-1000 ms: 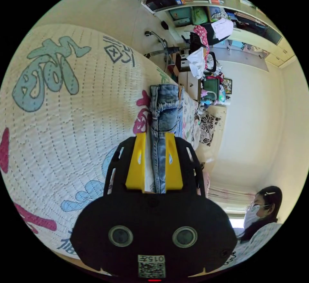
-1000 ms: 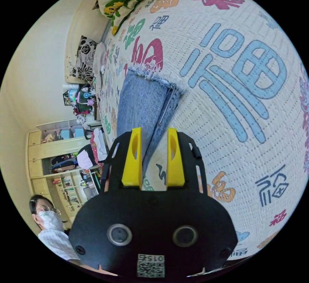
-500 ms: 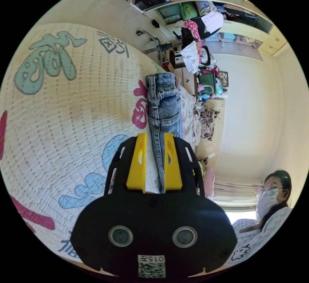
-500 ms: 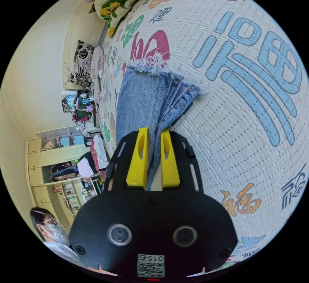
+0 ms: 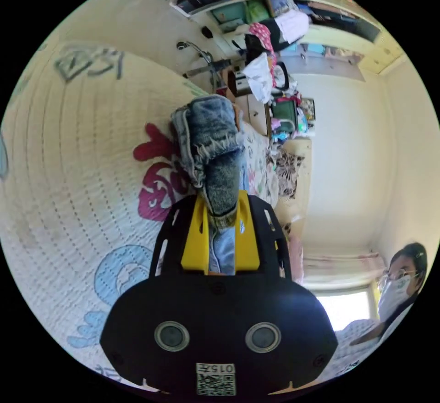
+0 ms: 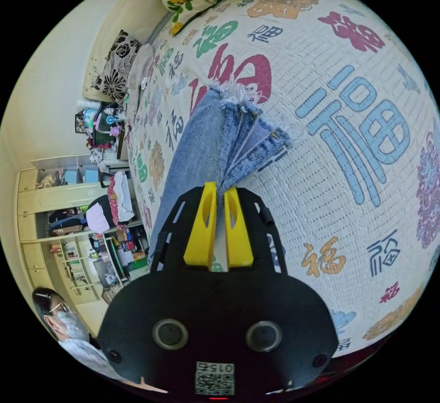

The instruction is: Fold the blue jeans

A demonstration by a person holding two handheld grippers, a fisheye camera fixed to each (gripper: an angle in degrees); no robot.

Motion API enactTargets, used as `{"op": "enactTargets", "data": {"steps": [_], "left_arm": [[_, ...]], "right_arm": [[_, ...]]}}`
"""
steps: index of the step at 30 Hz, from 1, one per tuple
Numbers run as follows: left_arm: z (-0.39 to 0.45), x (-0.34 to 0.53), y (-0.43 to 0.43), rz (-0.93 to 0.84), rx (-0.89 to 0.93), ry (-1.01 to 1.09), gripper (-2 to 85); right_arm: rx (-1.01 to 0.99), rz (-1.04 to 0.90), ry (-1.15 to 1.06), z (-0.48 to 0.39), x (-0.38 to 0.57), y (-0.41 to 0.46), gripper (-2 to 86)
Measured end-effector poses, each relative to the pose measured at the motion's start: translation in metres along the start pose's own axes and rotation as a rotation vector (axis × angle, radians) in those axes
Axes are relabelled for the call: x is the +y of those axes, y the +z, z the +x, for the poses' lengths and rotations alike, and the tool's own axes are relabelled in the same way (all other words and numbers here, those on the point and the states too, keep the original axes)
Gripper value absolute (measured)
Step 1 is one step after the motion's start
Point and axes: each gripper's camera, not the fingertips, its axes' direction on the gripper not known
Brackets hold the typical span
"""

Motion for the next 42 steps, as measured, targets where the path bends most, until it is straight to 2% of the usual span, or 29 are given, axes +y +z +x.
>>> {"op": "enactTargets", "data": {"steps": [5,11,13,15,17,23,26,30,34,38,40,42], "left_arm": [[0.031,0.003,-0.016,-0.164,-0.072,0.112,8.2],[-0.014,0.029,-0.068,-0.309,-0.236,0.031,8.9],[-0.037,0.040,-0.072,-0.311,-0.298,-0.010,9.4],[-0.059,0.050,-0.065,-0.326,-0.284,-0.094,10.1],[-0.061,0.053,-0.055,-0.341,-0.254,-0.095,10.6],[-0.046,0.072,-0.032,-0.409,-0.336,0.012,10.7],[-0.047,0.084,-0.033,-0.364,-0.344,0.024,11.2],[-0.056,0.099,-0.026,-0.240,-0.235,-0.047,11.3],[-0.038,0.121,-0.010,-0.210,-0.237,0.027,11.0],[-0.013,0.156,0.015,-0.200,-0.316,0.152,9.8],[-0.002,0.174,0.034,-0.242,-0.297,0.202,9.5],[0.016,0.209,0.071,-0.357,-0.255,0.277,9.5]], "right_arm": [[0.027,-0.063,-0.008,-0.001,0.050,-0.039,0.9],[0.099,-0.137,0.140,0.068,0.175,-0.077,1.6],[0.173,-0.133,0.372,0.119,0.231,-0.071,1.8],[0.181,-0.036,0.484,0.133,0.267,-0.074,1.6],[0.096,-0.012,0.453,0.128,0.292,-0.068,2.2],[-0.034,-0.138,0.292,0.087,0.334,-0.039,2.3],[-0.131,-0.229,0.164,0.059,0.353,-0.015,1.4],[-0.188,-0.433,-0.052,0.002,0.390,0.055,1.5],[-0.253,-0.593,-0.244,-0.054,0.423,0.120,2.8],[-0.391,-0.623,-0.167,-0.056,0.441,0.136,3.2],[-0.407,-0.581,-0.113,-0.036,0.448,0.124,3.8],[-0.388,-0.517,-0.072,-0.011,0.448,0.104,4.6]]}}
